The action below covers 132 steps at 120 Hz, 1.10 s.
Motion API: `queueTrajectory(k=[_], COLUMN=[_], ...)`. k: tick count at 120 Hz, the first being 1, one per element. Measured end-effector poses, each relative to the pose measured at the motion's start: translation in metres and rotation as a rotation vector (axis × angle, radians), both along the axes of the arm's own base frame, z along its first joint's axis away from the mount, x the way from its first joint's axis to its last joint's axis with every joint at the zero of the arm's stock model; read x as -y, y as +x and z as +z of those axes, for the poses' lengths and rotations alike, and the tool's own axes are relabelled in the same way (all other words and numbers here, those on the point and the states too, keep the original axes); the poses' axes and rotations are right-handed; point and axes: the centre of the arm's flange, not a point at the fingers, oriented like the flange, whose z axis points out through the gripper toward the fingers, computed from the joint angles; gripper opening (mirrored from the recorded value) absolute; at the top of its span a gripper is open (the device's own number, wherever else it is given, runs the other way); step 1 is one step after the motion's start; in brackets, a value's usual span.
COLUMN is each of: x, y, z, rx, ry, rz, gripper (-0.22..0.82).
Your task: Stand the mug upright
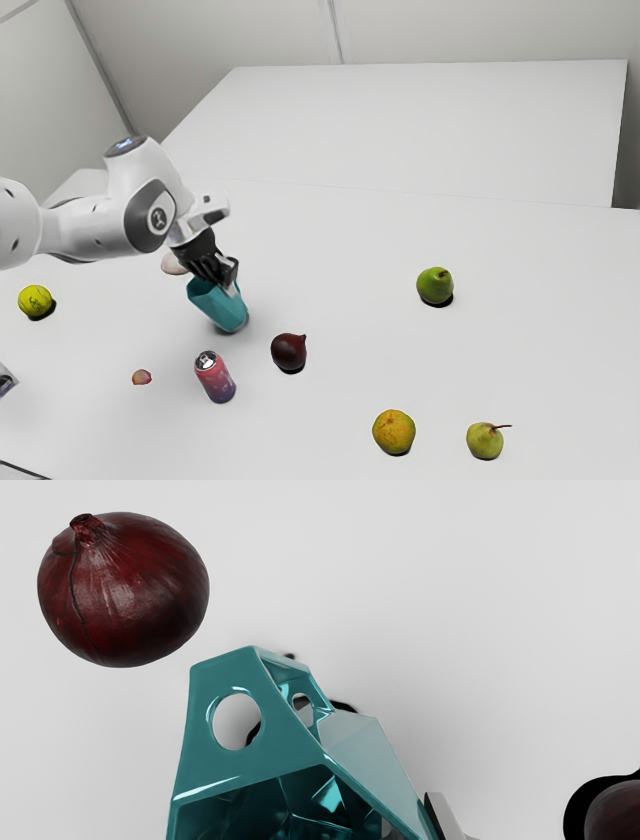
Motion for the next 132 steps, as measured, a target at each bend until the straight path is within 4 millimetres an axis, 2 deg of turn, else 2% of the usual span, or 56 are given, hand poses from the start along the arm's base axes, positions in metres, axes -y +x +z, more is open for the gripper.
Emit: queueTrajectory(k=[22,60,75,93,110,132], x=[0.000,0.010,0.019,0.031,0.036,0.041], y=[0.001,0.000,-0.002,-0.004,-0.001,0.007], z=[-0.004,0.002,0.020,0.053,0.084,0.120], rx=[-0.008,-0.003,0.023,0.062,0.080,0.075], ry=[-0.003,-0.015,-0.017,-0.023,-0.034,-0.047], rz=[0.014,0.005,-0.010,-0.033,-0.046,-0.059], gripper=[-0.16,0.08,0.25,0.41,0.49,0.54])
